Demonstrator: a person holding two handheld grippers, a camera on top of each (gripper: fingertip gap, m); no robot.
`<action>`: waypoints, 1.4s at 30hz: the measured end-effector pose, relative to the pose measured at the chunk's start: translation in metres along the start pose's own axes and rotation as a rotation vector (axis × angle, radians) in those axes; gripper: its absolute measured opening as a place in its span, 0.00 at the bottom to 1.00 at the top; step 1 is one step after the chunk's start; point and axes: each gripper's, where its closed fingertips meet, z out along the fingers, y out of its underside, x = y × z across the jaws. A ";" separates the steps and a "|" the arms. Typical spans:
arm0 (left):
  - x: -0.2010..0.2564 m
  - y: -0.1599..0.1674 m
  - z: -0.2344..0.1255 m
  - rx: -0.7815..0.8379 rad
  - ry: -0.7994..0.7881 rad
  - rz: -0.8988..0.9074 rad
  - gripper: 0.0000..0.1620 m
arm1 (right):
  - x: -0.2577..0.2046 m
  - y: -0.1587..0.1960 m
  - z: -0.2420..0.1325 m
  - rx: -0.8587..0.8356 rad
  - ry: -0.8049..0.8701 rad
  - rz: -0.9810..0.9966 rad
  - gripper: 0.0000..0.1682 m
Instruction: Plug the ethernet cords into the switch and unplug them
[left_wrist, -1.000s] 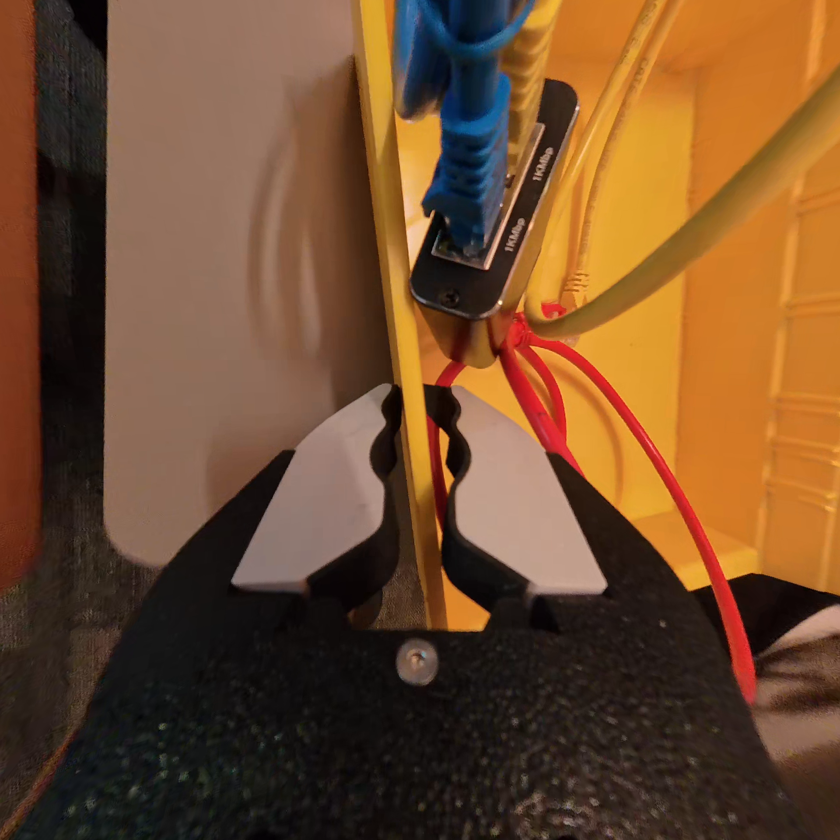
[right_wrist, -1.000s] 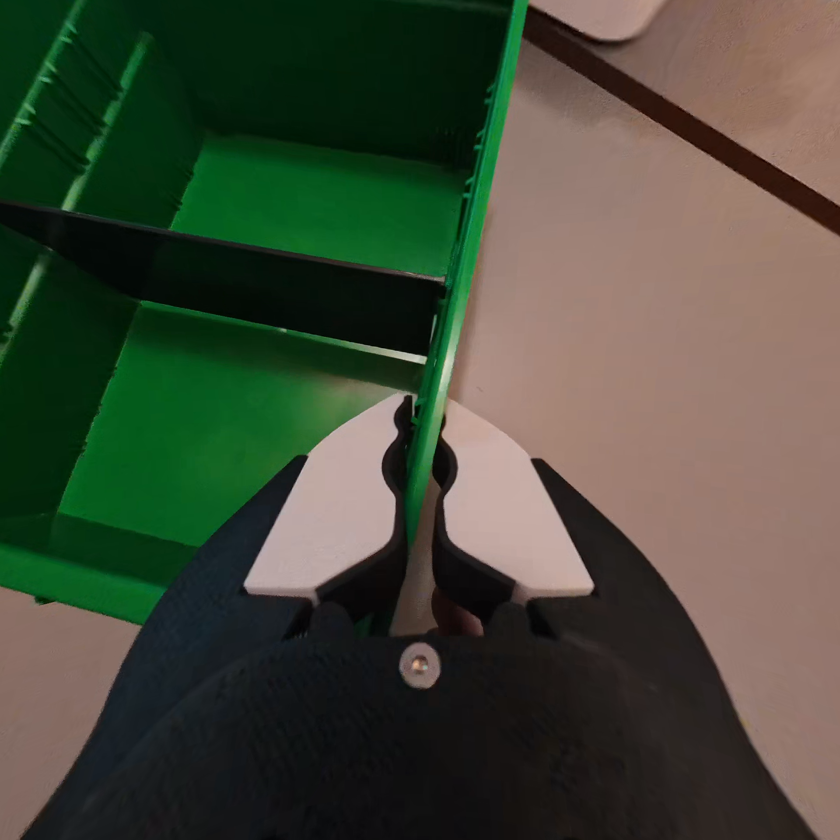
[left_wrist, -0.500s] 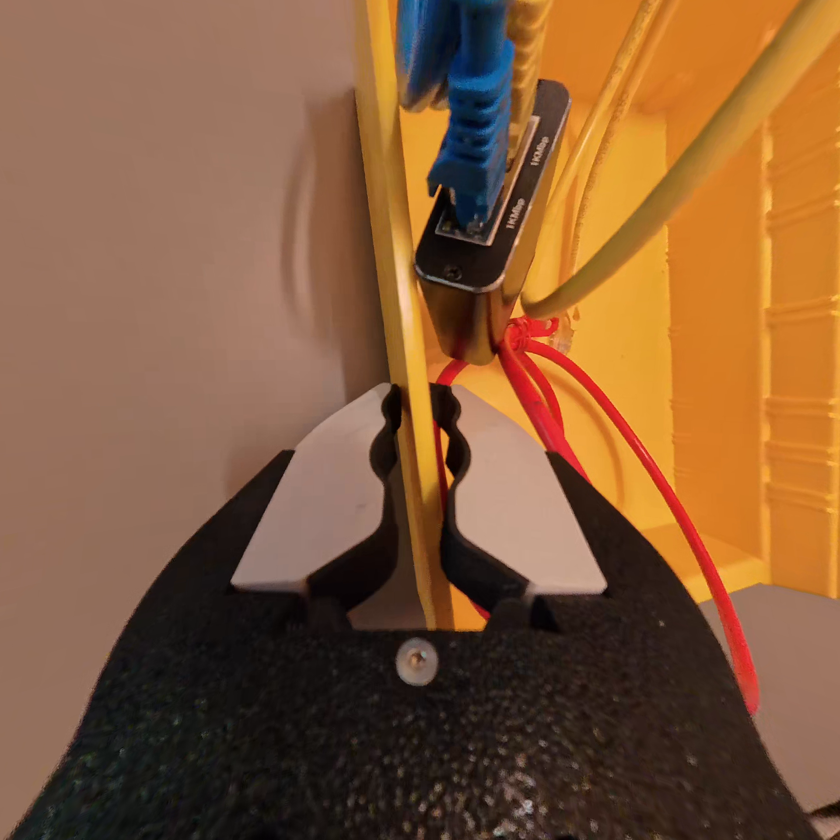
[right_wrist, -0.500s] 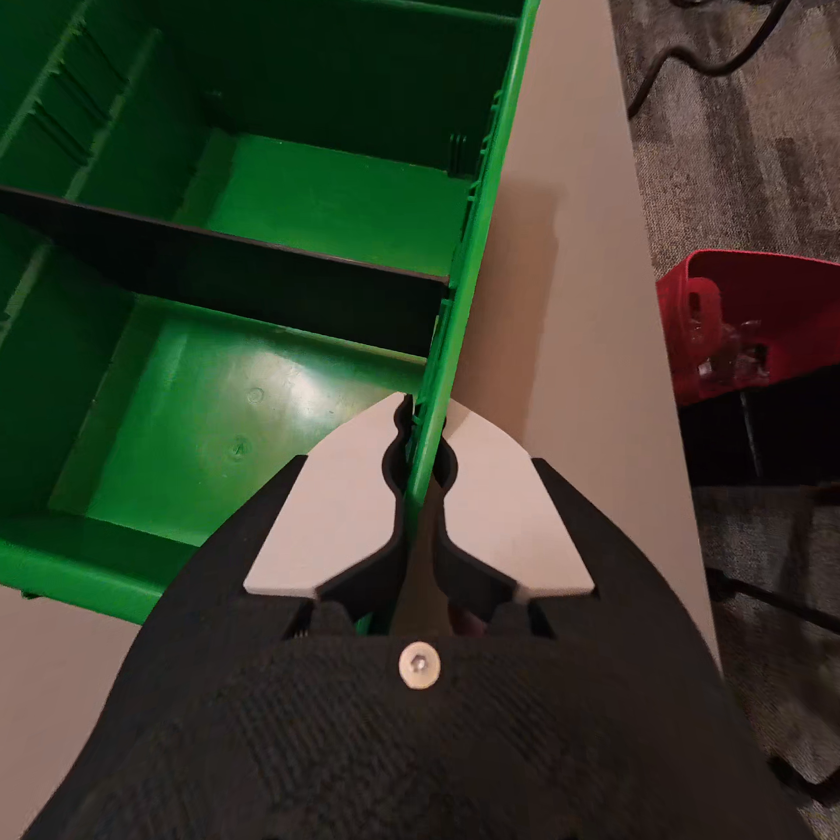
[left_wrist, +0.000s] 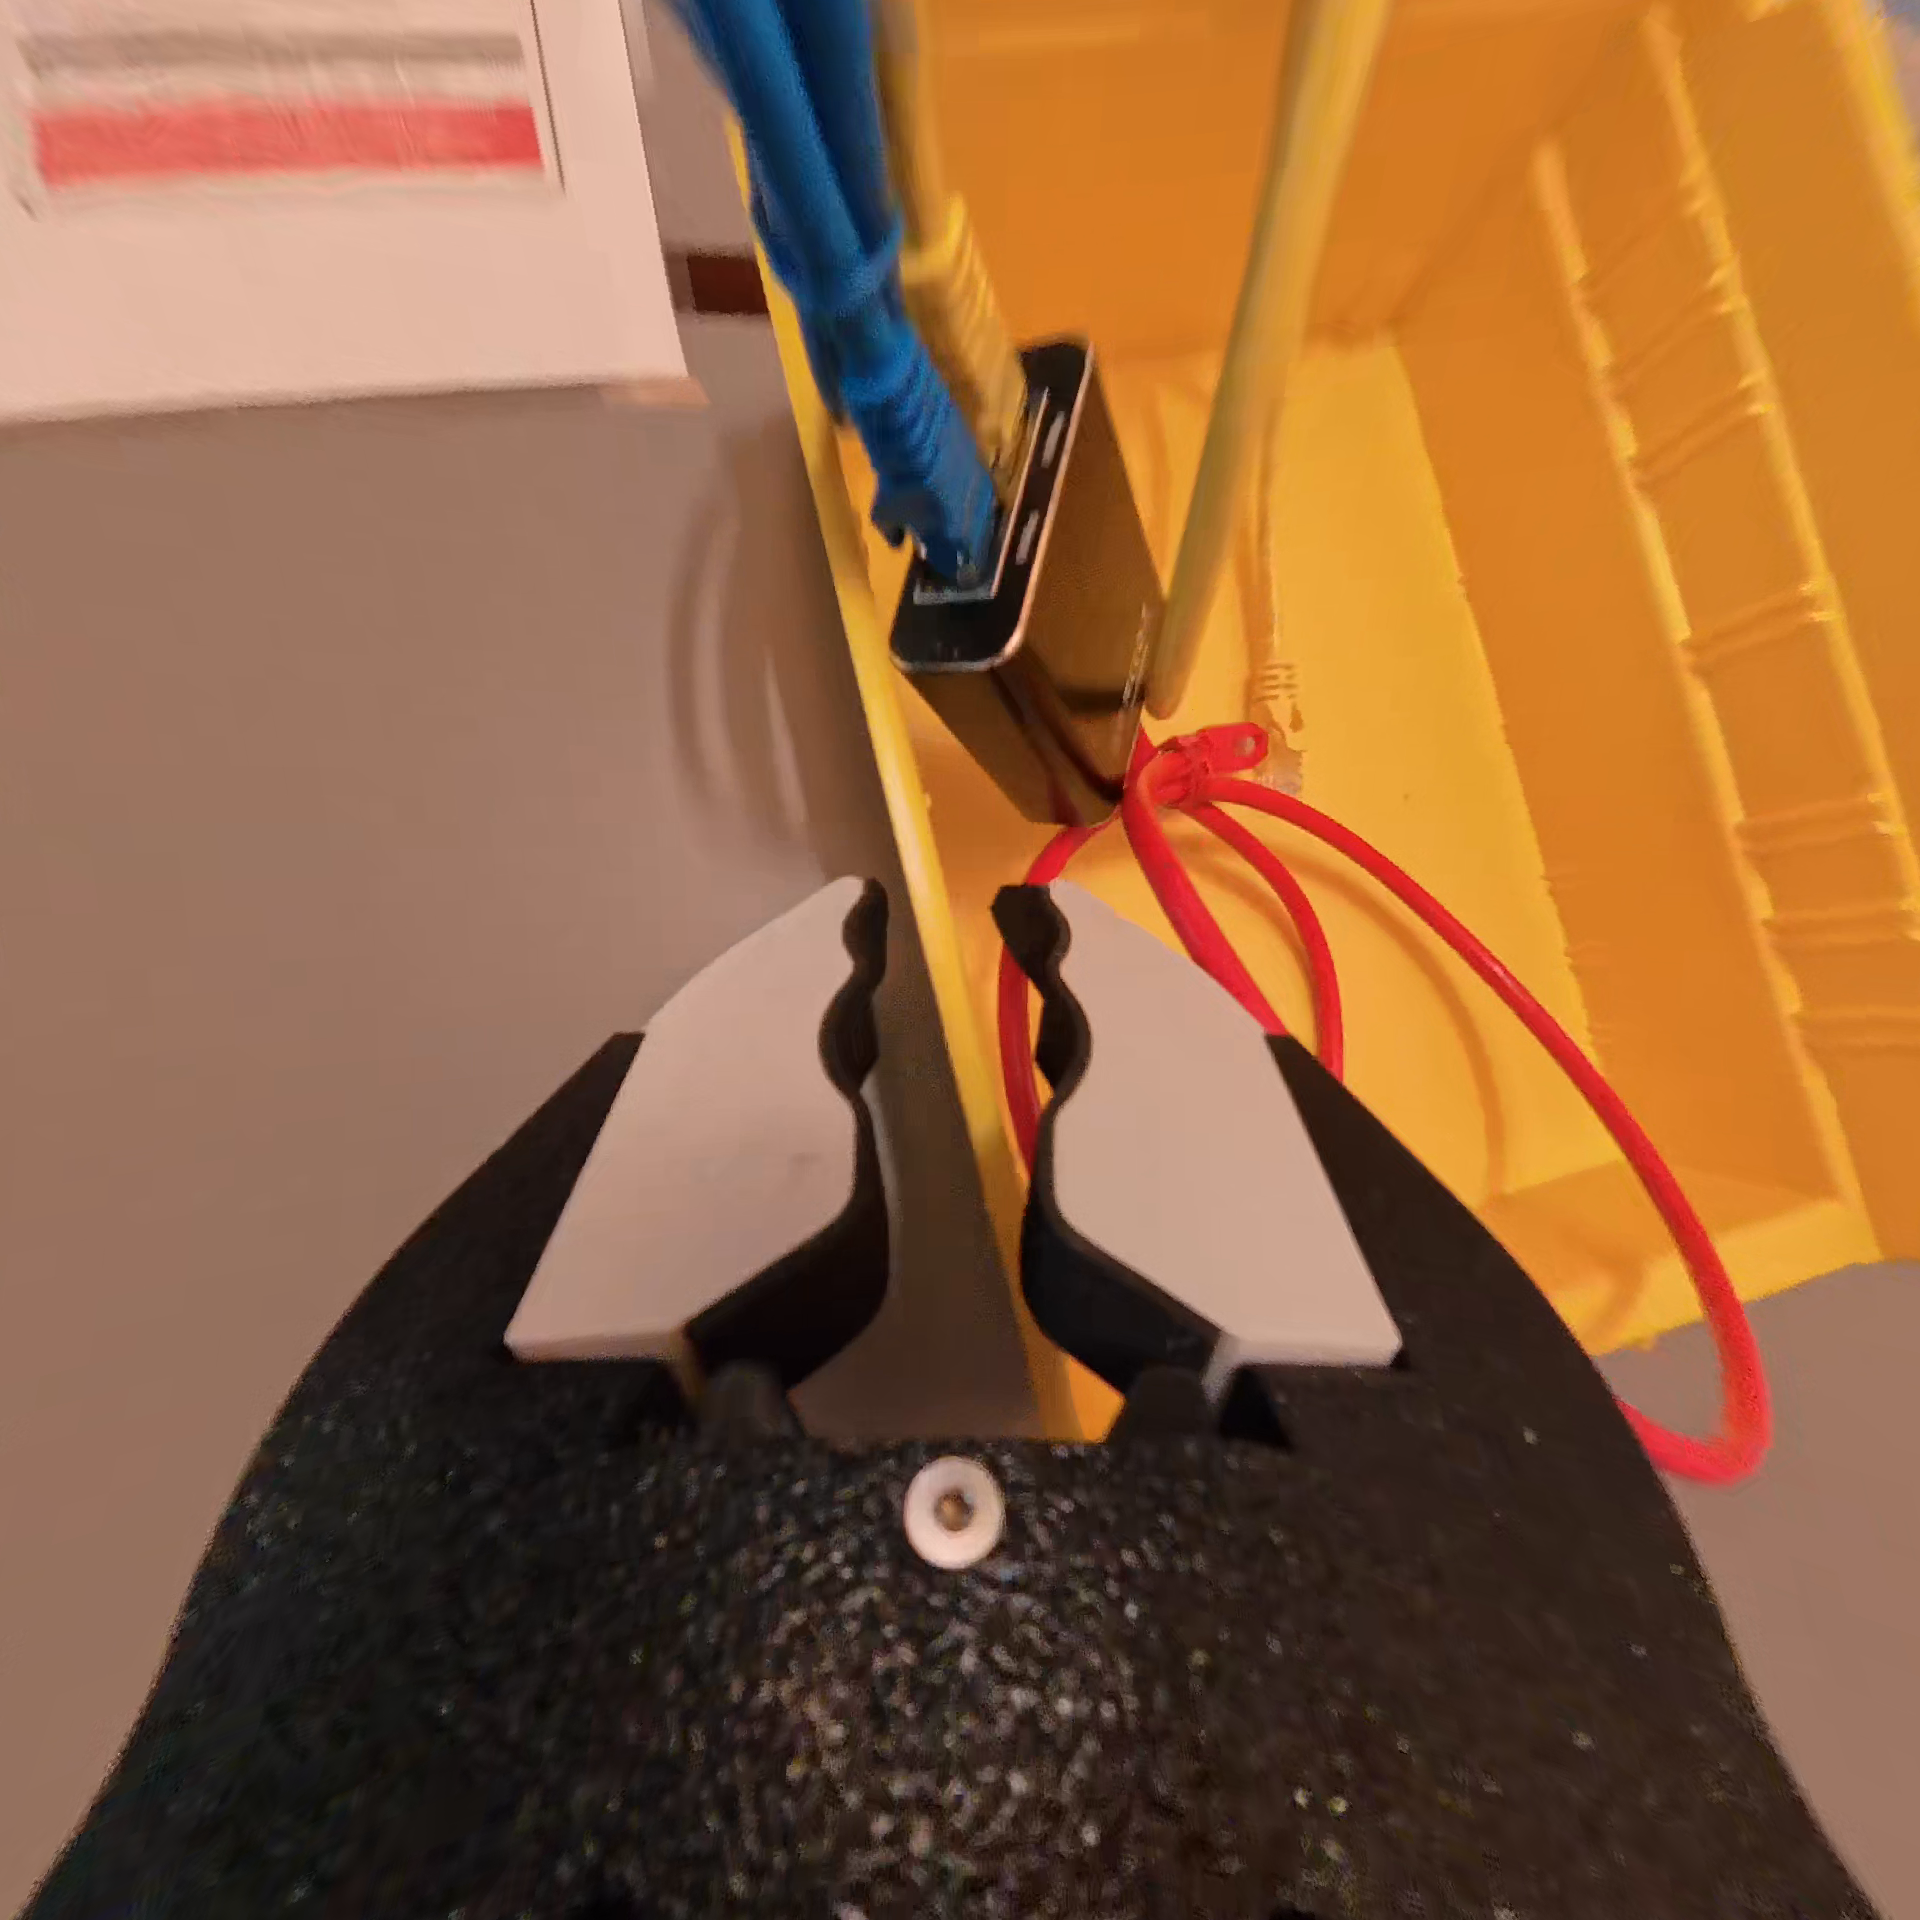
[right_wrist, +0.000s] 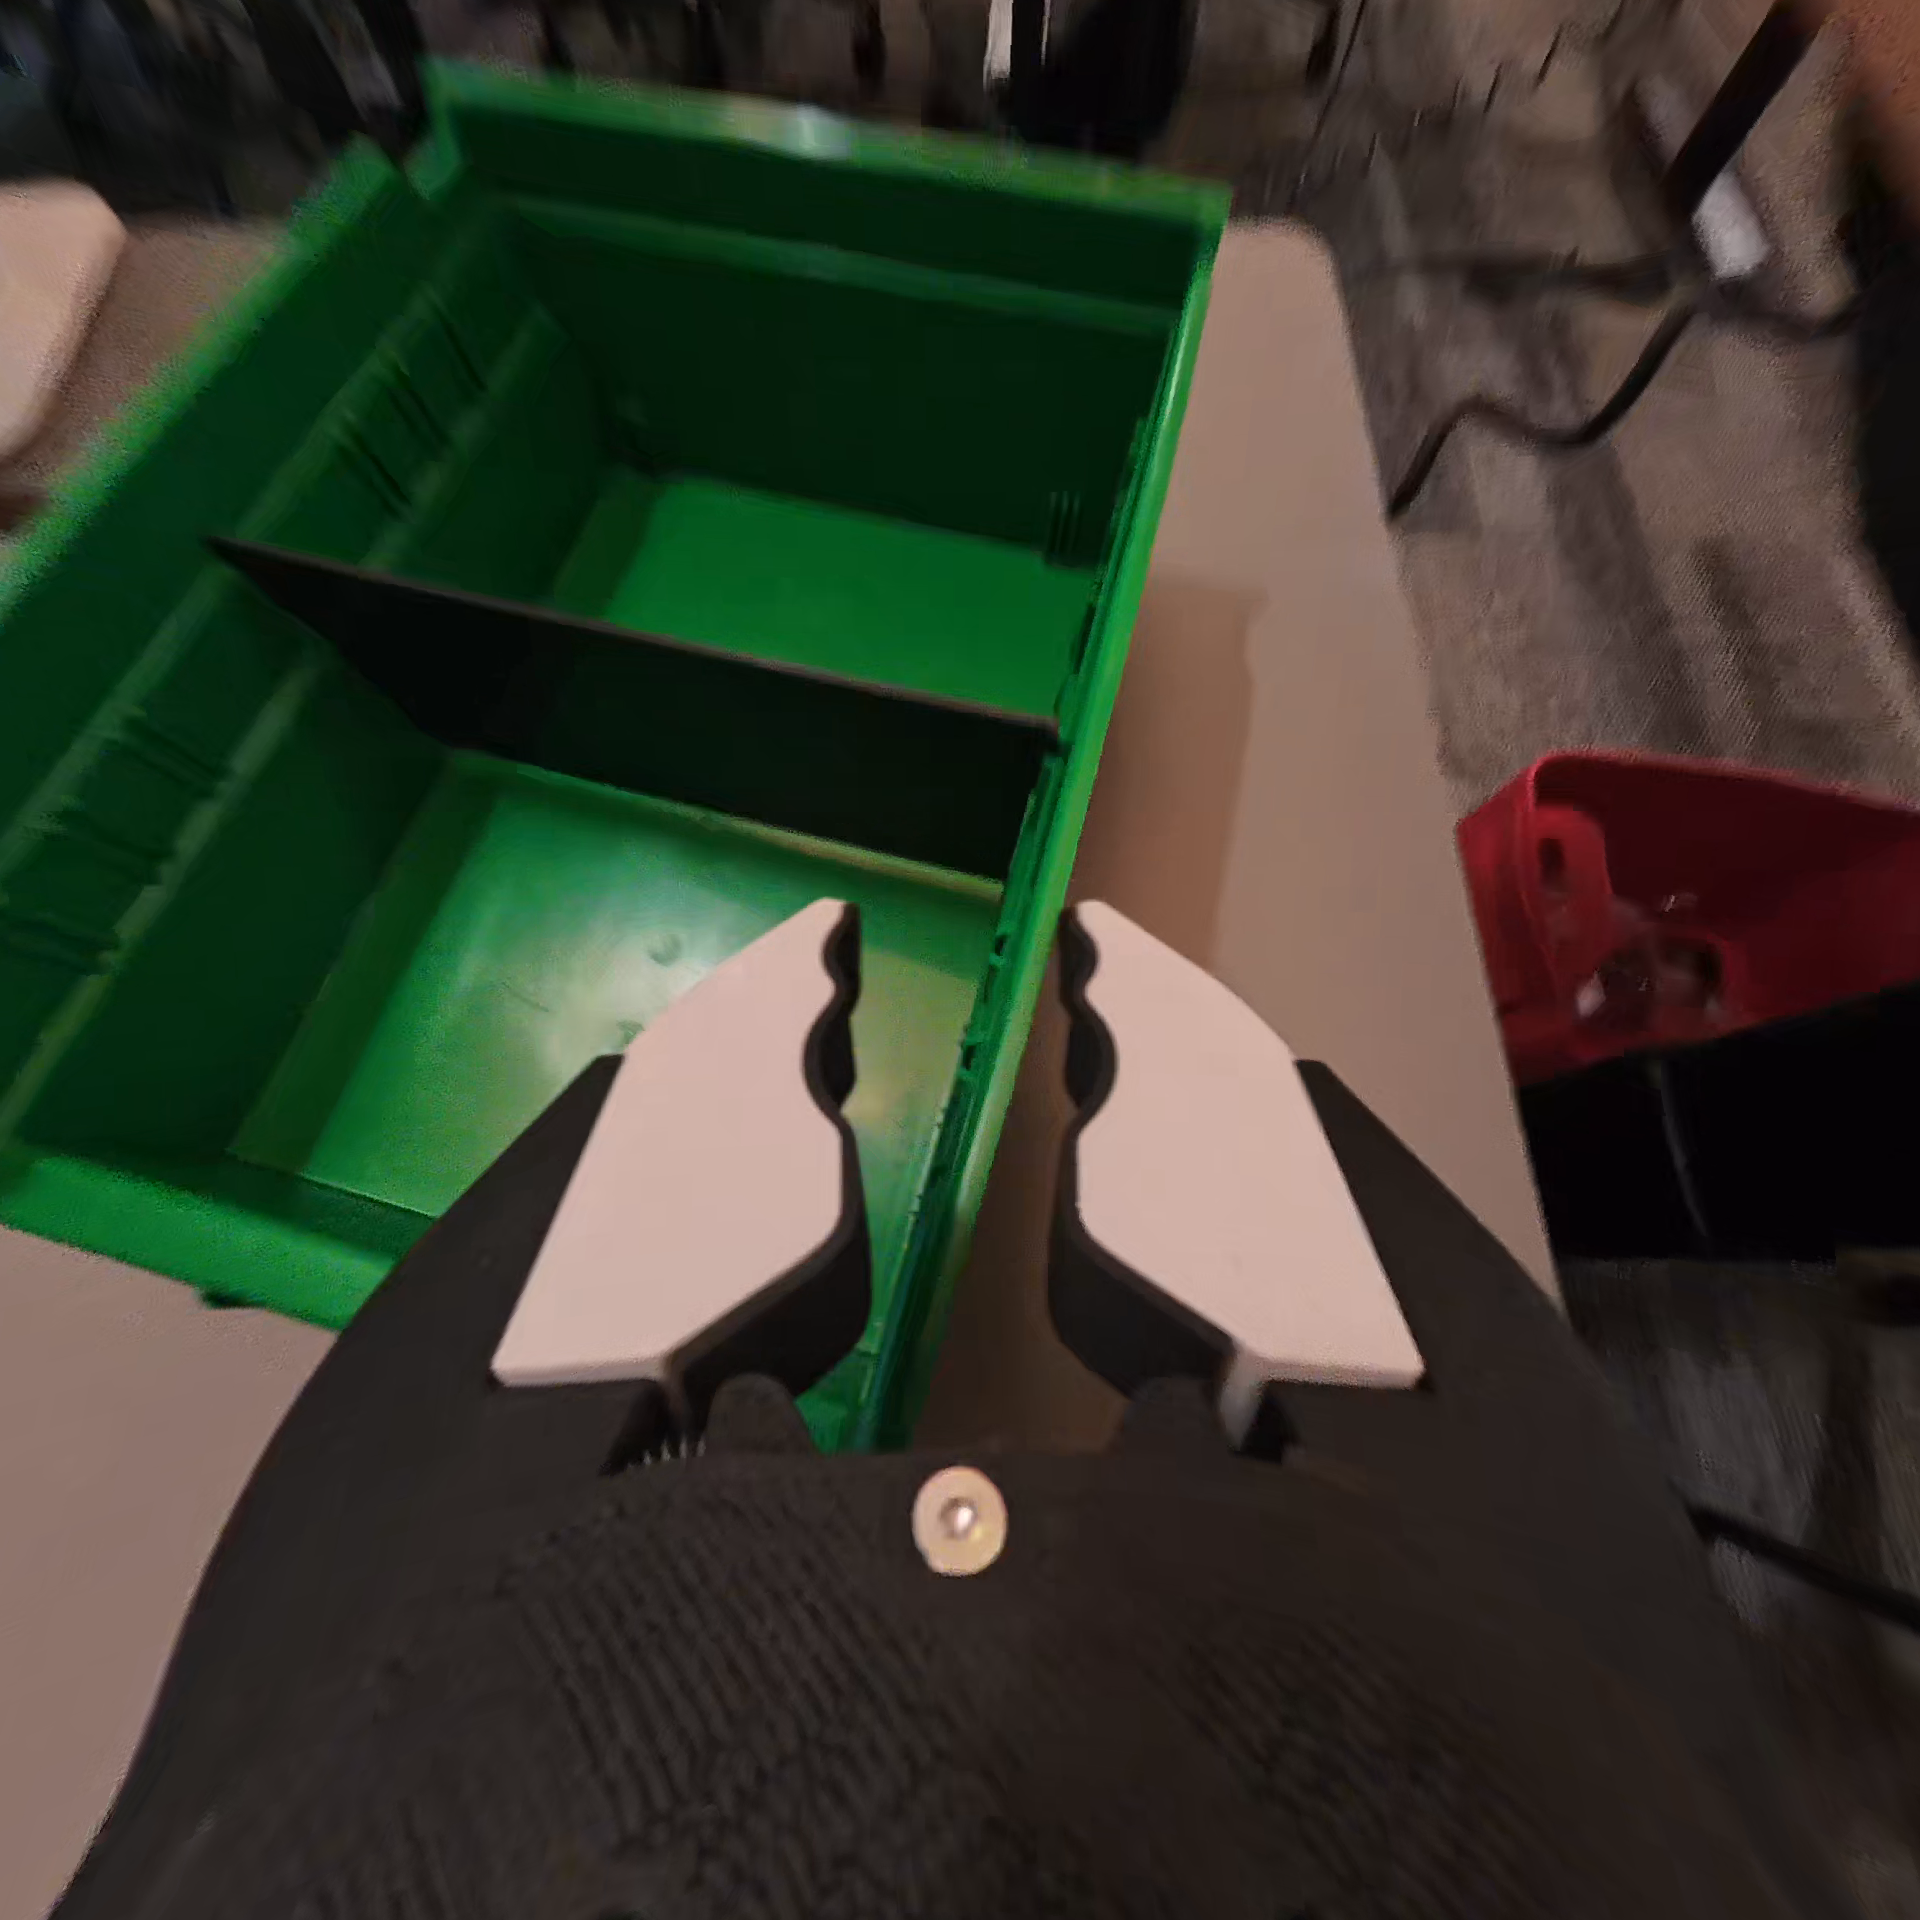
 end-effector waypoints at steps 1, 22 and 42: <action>0.001 -0.005 -0.010 0.044 0.013 0.026 0.17 | -0.002 -0.012 -0.014 0.075 0.016 -0.010 0.27; -0.005 -0.079 -0.035 0.418 0.101 -0.037 0.24 | -0.311 0.026 -0.083 0.222 -0.641 -0.559 0.42; 0.028 -0.137 -0.059 0.531 0.013 0.067 0.05 | -0.362 0.028 -0.091 0.335 -0.701 -0.593 0.45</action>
